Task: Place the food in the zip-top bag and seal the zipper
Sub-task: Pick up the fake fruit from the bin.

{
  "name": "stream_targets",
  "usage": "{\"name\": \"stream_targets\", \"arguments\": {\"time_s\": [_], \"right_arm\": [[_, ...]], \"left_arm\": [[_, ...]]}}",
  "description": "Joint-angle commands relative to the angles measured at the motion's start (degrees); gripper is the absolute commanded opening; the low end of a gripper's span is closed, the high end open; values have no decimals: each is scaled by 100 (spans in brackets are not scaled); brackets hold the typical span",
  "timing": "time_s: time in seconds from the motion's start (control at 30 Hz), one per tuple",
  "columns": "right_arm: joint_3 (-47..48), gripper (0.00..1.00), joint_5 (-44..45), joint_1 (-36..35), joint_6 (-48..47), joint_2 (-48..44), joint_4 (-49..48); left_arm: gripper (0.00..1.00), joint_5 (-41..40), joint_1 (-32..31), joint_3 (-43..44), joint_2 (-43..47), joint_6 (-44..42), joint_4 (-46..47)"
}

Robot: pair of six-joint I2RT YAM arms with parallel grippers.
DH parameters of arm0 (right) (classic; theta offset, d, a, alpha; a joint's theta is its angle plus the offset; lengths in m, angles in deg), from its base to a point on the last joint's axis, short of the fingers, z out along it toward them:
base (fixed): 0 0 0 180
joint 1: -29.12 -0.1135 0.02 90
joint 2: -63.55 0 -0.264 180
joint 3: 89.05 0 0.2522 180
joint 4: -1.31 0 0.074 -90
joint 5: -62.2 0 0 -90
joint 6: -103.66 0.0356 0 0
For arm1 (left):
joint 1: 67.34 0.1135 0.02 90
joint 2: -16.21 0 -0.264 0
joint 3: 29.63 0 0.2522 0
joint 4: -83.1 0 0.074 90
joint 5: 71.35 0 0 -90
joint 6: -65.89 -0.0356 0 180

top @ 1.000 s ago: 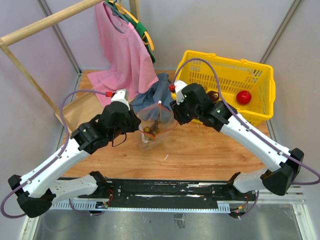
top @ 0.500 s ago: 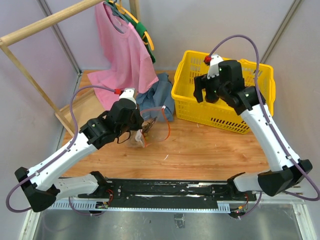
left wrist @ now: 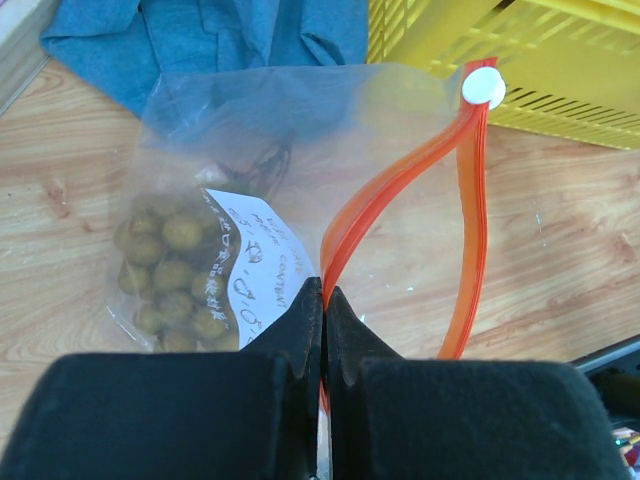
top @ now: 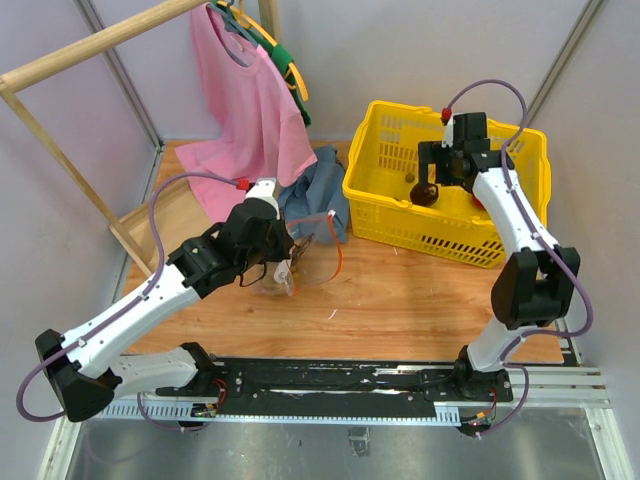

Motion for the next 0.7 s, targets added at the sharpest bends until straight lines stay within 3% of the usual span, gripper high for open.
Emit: {"name": "stream_targets", "arguments": {"time_s": [0.0, 0.23, 0.67], "right_arm": [[28, 99, -172, 234, 46, 449, -477], [324, 99, -507, 325, 30, 1460, -710], [86, 99, -409, 399, 370, 2312, -1994]], "left_arm": [[0, 33, 36, -108, 28, -59, 279], [0, -13, 36, -158, 73, -62, 262], [0, 62, 36, -251, 116, -22, 325]]}}
